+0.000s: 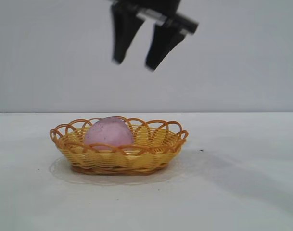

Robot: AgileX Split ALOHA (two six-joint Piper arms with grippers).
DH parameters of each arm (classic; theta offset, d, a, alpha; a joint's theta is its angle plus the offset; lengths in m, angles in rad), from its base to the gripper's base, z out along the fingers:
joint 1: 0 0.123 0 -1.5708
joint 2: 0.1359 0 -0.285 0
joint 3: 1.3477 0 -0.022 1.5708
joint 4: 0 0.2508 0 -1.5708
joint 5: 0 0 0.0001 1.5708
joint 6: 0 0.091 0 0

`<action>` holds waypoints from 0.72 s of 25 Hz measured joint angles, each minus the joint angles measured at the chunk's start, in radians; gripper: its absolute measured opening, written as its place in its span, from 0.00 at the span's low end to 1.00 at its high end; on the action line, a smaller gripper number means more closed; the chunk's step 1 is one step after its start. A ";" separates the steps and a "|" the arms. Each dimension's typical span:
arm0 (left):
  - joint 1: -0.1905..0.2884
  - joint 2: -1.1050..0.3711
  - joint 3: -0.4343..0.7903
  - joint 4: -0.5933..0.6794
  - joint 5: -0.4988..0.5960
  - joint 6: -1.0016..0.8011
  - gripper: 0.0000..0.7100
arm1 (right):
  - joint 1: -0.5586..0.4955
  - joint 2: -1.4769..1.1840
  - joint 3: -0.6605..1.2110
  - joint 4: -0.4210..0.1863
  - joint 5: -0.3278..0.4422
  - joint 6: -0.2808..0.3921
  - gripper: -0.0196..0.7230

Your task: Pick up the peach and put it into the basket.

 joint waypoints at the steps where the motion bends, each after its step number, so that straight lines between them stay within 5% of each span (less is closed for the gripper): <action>1: 0.000 0.000 0.000 0.000 0.000 0.000 0.57 | -0.049 0.009 0.012 -0.002 -0.002 0.012 0.59; 10: 0.000 0.000 0.000 0.000 0.000 0.000 0.57 | -0.199 0.034 0.058 -0.013 0.022 0.045 0.59; 18: 0.000 0.000 0.000 0.002 0.000 0.000 0.57 | -0.224 -0.289 0.209 -0.052 0.054 0.056 0.59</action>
